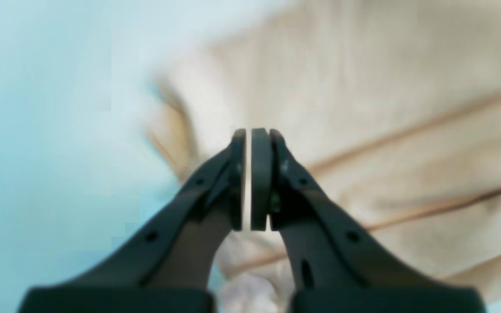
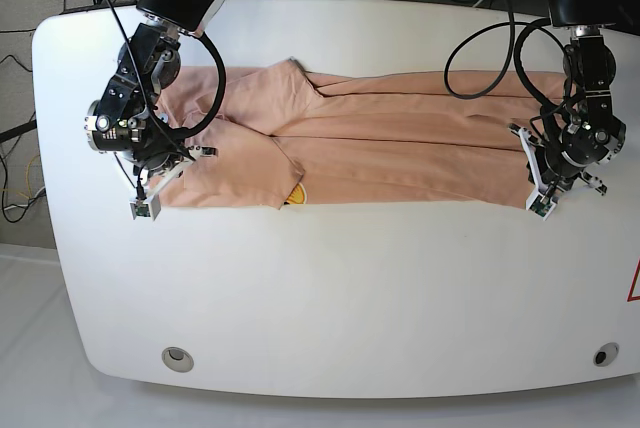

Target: Fold the T-shirt properly

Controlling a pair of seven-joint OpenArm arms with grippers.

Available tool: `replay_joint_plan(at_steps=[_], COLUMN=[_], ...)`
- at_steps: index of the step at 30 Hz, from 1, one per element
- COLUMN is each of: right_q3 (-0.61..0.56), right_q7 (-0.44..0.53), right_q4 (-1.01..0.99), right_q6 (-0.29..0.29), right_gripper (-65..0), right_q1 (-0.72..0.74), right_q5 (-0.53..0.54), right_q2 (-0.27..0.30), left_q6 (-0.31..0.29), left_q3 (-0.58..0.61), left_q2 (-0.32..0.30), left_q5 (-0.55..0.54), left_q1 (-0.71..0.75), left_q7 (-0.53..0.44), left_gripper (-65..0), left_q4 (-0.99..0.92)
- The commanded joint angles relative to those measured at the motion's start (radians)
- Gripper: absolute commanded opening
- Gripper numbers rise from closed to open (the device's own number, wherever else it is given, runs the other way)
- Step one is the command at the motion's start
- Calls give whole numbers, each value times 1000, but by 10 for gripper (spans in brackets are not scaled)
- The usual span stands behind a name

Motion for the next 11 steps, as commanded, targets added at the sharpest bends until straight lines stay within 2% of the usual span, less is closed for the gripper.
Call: replay_joint_plan(at_steps=[1, 11], right_q3=[0, 0], right_q7=[9, 9], right_q4=[19, 19], right_q6=[0, 0], right_gripper=[-636, -636], right_q1=[19, 19], right_q5=[5, 4], right_q2=[7, 6], left_q6=[5, 6], left_q3=[-7, -15], left_q2=[-16, -16], left_q5=[-3, -2], left_q1=[-16, -7], left_q7=[-10, -9], left_gripper=[-647, -647], left_q4=[71, 107])
